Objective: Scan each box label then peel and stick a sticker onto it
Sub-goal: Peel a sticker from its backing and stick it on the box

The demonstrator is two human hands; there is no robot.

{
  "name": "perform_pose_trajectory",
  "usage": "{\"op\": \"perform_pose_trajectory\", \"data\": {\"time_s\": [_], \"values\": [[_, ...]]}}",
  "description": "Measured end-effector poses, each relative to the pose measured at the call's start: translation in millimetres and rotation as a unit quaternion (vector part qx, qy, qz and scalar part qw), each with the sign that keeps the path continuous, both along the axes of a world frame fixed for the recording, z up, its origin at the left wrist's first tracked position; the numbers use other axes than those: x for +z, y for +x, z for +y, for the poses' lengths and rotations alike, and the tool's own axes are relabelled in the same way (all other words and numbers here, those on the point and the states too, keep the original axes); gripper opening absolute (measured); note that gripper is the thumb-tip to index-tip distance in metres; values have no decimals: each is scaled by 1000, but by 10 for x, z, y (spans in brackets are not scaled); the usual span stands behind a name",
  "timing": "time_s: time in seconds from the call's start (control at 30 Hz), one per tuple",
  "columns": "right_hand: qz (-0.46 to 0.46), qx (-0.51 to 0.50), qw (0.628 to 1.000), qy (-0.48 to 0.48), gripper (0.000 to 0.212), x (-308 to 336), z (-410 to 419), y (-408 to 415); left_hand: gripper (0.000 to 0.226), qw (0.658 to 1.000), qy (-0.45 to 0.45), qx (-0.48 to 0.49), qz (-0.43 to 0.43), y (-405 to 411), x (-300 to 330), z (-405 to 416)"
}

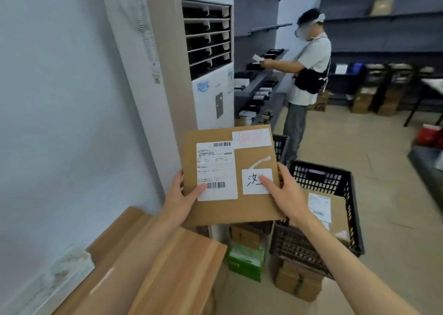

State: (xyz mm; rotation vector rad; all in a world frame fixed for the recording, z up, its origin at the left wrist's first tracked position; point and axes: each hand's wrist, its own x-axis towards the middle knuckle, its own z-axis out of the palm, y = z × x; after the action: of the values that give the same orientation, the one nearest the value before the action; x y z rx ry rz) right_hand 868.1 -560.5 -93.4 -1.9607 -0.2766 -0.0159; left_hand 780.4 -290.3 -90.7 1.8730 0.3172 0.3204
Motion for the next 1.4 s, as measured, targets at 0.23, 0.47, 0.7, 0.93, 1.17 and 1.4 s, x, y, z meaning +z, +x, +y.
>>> {"op": "perform_pose_trajectory", "data": {"time_s": [0.23, 0.47, 0.7, 0.93, 1.17, 1.4], "values": [[24, -50, 998, -1, 66, -217, -385, 586, 71, 997, 32, -60, 30, 881, -32, -258], [59, -78, 995, -30, 60, -352, -92, 1280, 67, 996, 31, -72, 51, 1677, -118, -13], [107, -111, 987, -41, 51, -446, 373, 1910, 64, 990, -1, -98, 100, 2530, -346, 452], [145, -121, 979, -73, 47, -668, 616, 2537, 58, 979, -8, -131, 153, 3364, -675, 658], [224, -111, 959, -134, 45, -1158, 792, 3177, 60, 961, -17, -147, 233, 4007, -1258, 804], [331, -121, 919, -177, 48, -1839, 828, 3584, 71, 918, 9, -189, 350, 4433, -1818, 839]]}}
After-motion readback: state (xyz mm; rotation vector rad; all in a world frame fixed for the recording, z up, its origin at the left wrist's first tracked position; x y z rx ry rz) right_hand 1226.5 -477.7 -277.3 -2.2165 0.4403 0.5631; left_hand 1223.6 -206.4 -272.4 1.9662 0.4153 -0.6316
